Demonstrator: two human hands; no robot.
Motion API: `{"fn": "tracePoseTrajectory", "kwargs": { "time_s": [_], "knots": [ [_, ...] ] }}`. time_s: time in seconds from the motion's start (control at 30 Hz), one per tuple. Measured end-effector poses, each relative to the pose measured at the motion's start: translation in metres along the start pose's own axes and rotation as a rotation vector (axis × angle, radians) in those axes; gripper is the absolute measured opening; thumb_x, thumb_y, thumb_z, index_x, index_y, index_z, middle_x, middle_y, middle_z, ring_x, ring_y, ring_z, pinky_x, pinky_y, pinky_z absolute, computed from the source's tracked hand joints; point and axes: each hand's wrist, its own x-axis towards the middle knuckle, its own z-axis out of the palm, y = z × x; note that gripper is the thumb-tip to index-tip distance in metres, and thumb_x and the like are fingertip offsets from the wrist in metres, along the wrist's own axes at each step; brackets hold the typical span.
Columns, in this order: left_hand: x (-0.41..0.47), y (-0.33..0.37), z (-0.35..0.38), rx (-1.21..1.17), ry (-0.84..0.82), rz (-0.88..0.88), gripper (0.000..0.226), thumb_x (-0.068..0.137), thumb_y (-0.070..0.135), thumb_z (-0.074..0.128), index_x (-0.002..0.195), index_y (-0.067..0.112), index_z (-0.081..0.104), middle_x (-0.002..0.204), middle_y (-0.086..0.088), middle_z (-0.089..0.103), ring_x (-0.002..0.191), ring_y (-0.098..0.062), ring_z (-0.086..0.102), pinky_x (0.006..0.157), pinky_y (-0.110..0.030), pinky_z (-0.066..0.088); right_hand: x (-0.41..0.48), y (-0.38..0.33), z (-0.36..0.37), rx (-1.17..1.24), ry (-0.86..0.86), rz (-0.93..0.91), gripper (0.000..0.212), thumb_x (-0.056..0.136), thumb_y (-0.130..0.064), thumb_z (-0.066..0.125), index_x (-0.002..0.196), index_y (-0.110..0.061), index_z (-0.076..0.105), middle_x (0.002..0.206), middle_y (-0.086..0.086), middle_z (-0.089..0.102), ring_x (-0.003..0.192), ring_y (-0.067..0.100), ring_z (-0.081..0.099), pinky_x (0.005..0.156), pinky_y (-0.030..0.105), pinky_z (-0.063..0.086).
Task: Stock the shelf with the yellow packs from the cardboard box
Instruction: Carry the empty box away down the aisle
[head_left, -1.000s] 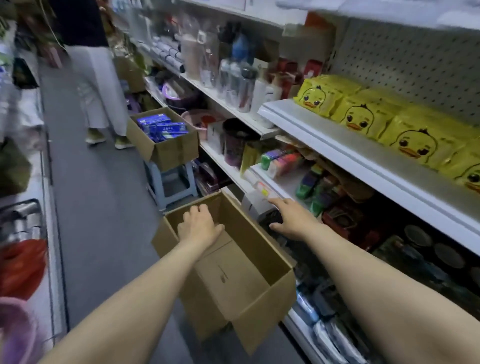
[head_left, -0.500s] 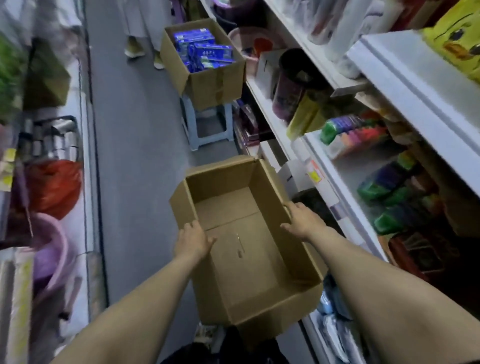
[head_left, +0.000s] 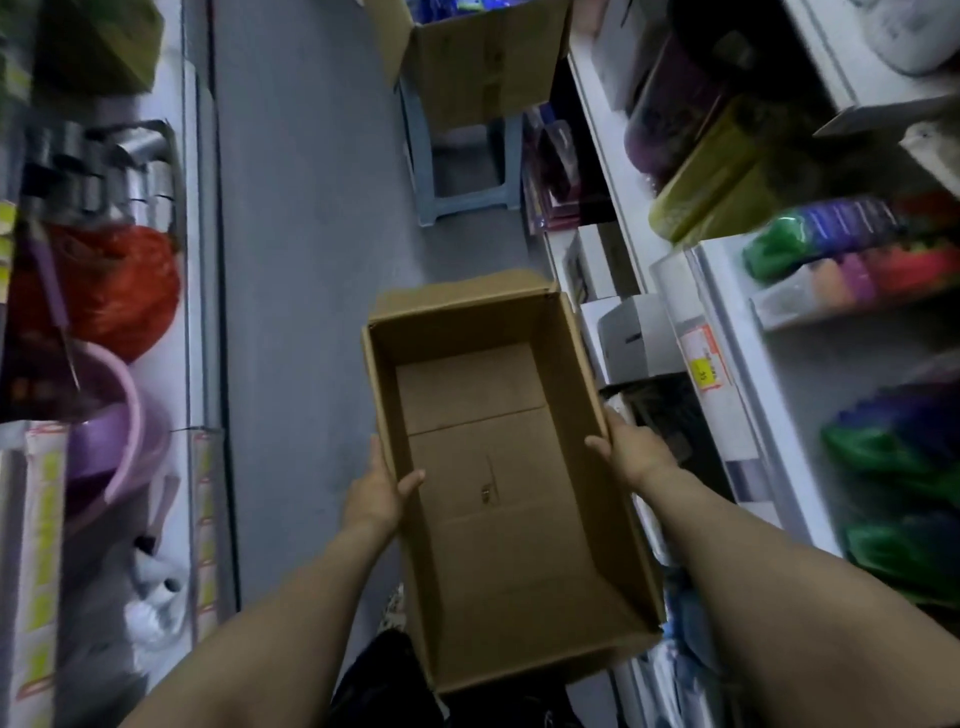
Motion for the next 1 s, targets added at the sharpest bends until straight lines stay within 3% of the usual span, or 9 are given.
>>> {"fn": "tracePoseTrajectory", "kwargs": {
  "time_s": [0.23,0.37,0.47,0.6,0.7,0.77,0.83,0.9,1.0],
  "knots": [
    [0.006,-0.011,-0.009,-0.188,-0.049,0.086,0.078,0.089,0.051,0.061,0.153,0.028,0.024,0.139,-0.008,0.056,0.121,-0.034,0.057,0.097,-0.046,0.051,-0.004,-0.005,0.008,0.008,0.024,-0.032,0.049,0.104,-0.043,0.041,0.151,-0.032,0.033,0.13,0.016,0.061,0.116,0.039,0.057,0.091,0.042,0.047],
    [0.023,-0.036,-0.018,-0.178,-0.109,0.11,0.091,0.075,0.076,0.056,0.148,0.03,0.027,0.132,-0.011,0.06,0.107,-0.036,0.065,0.086,-0.051,0.057,-0.026,-0.016,0.01,0.038,0.038,-0.023,0.04,0.104,-0.04,0.044,0.142,-0.028,0.045,0.124,0.016,0.063,0.113,0.039,0.058,0.093,0.042,0.048],
    [0.031,-0.05,-0.033,-0.201,-0.151,0.167,0.101,0.064,0.084,0.057,0.146,0.031,0.032,0.129,-0.01,0.062,0.108,-0.035,0.065,0.089,-0.052,0.055,-0.051,-0.02,0.02,0.074,0.069,0.009,0.041,0.104,-0.04,0.045,0.141,-0.023,0.046,0.126,0.017,0.062,0.115,0.039,0.057,0.093,0.04,0.046],
    [0.044,-0.073,-0.048,-0.159,-0.203,0.28,0.122,0.041,0.098,0.053,0.143,0.035,0.035,0.128,-0.007,0.063,0.109,-0.034,0.064,0.09,-0.053,0.055,-0.105,-0.018,0.056,0.174,0.133,0.104,0.044,0.102,-0.047,0.045,0.142,-0.031,0.044,0.132,0.017,0.06,0.119,0.04,0.056,0.095,0.042,0.046],
    [0.007,-0.065,-0.066,-0.053,-0.265,0.358,0.108,0.059,0.085,0.064,0.146,0.03,0.034,0.132,-0.001,0.058,0.11,-0.036,0.063,0.087,-0.051,0.056,-0.155,-0.012,0.095,0.292,0.166,0.187,0.044,0.103,-0.04,0.046,0.144,-0.024,0.046,0.129,0.013,0.063,0.118,0.038,0.057,0.094,0.039,0.047],
    [-0.023,-0.062,-0.07,0.062,-0.287,0.43,0.086,0.082,0.06,0.066,0.15,0.021,0.031,0.13,-0.008,0.057,0.105,-0.038,0.063,0.081,-0.049,0.058,-0.189,-0.003,0.123,0.343,0.189,0.24,0.047,0.103,-0.038,0.048,0.148,-0.023,0.043,0.134,0.012,0.062,0.122,0.036,0.056,0.099,0.039,0.046],
    [-0.043,-0.064,-0.063,0.122,-0.344,0.464,0.073,0.087,0.05,0.066,0.148,0.027,0.033,0.126,-0.013,0.062,0.095,-0.037,0.067,0.074,-0.05,0.06,-0.223,0.009,0.152,0.385,0.2,0.31,0.045,0.104,-0.038,0.047,0.145,-0.02,0.047,0.136,0.012,0.06,0.124,0.035,0.055,0.099,0.037,0.044],
    [-0.057,-0.069,-0.051,0.174,-0.402,0.489,0.065,0.087,0.049,0.067,0.144,0.035,0.038,0.118,-0.01,0.066,0.089,-0.034,0.069,0.069,-0.05,0.061,-0.255,0.022,0.182,0.459,0.2,0.377,0.041,0.104,-0.037,0.047,0.139,-0.017,0.052,0.134,0.012,0.061,0.123,0.034,0.055,0.097,0.036,0.043],
    [-0.074,-0.076,-0.021,0.296,-0.48,0.583,0.072,0.075,0.065,0.064,0.138,0.047,0.034,0.121,-0.005,0.065,0.102,-0.034,0.066,0.083,-0.053,0.057,-0.308,0.046,0.228,0.597,0.209,0.458,0.042,0.104,-0.039,0.046,0.14,-0.016,0.053,0.134,0.011,0.062,0.121,0.033,0.057,0.101,0.041,0.047]
  ]
}}
